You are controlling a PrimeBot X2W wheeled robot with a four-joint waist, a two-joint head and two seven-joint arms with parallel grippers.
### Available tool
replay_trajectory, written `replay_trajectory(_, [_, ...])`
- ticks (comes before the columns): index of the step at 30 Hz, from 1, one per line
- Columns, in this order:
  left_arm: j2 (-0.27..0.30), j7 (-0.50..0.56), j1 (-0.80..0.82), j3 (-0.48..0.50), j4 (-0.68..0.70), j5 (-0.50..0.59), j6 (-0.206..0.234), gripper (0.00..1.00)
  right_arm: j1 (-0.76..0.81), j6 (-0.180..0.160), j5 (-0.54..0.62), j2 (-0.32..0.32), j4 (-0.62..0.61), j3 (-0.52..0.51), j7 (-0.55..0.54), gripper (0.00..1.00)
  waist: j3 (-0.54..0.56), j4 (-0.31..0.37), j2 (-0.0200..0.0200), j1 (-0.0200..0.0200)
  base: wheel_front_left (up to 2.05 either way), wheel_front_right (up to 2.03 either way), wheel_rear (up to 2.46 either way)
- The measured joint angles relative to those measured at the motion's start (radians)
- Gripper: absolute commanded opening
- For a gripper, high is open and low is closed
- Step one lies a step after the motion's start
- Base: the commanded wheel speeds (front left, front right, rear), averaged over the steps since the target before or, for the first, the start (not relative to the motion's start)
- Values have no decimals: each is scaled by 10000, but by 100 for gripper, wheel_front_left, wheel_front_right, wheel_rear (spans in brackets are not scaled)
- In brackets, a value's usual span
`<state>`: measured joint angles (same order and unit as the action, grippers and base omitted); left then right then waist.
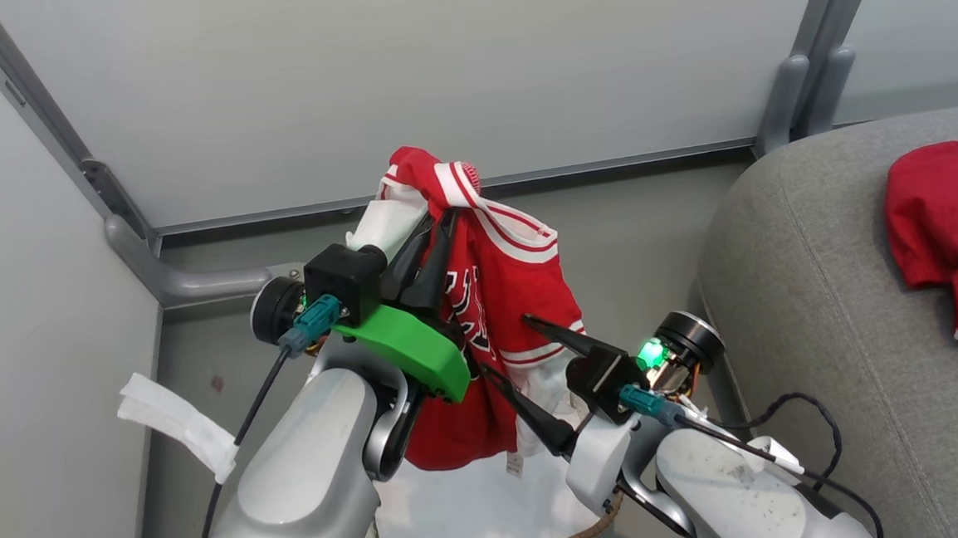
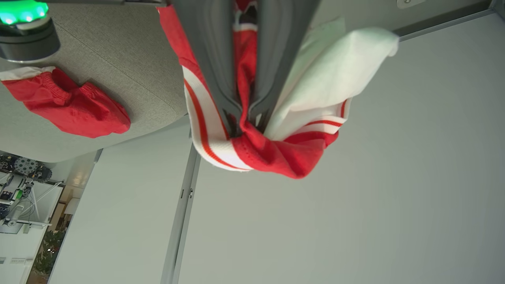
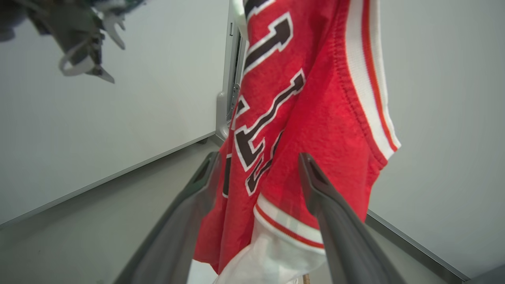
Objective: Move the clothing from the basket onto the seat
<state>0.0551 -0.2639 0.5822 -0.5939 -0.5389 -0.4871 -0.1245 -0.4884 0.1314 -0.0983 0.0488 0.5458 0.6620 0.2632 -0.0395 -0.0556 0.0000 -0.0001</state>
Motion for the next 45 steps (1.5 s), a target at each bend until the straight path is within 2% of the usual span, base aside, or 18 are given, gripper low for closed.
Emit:
replay_trajectory(10, [-36, 0, 456, -938, 263, -560, -19, 0, -617, 0, -272, -6, 1009, -117, 0, 100, -354, -572, 0, 0, 0, 0, 0])
replay_trajectory(22, [-38, 0, 940, -2447, 951, -1369, 355, 0, -690, 0, -169, -4, 1668, -993, 0, 100, -610, -1191, 0, 0, 0, 0, 0])
replay_trajectory(23, [-38, 0, 957, -2518, 991, -1390, 385, 0, -690, 0, -169, -2, 1714, -1018, 0, 85, -625, -1216, 0, 0, 0, 0, 0])
replay_trajectory(24, [-38, 0, 978, -2606, 1051, -1448, 435, 0, -689, 0, -169, 0, 1779, -1032, 0, 46, -644, -1246, 0, 0, 0, 0, 0])
replay_trajectory(25, [-38, 0, 1010, -2686, 1091, -1488, 472, 0, -689, 0, -169, 0, 1831, -1022, 0, 27, -661, -1271, 0, 0, 0, 0, 0])
replay_trajectory(26, [-38, 0, 1044, -2744, 1118, -1542, 500, 0, -689, 0, -169, -2, 1868, -1022, 0, 0, -675, -1288, 0, 0, 0, 0, 0])
replay_trajectory(35, [-38, 0, 1242, -2809, 1164, -1712, 631, 0, -690, 0, -445, -2, 2000, -1156, 0, 0, -775, -1355, 0, 0, 0, 0, 0])
replay_trajectory(45, [-44, 0, 1207, -2562, 872, -1588, 656, 0, -511, 0, -554, 0, 1615, -1283, 0, 0, -729, -1082, 0, 0, 0, 0, 0])
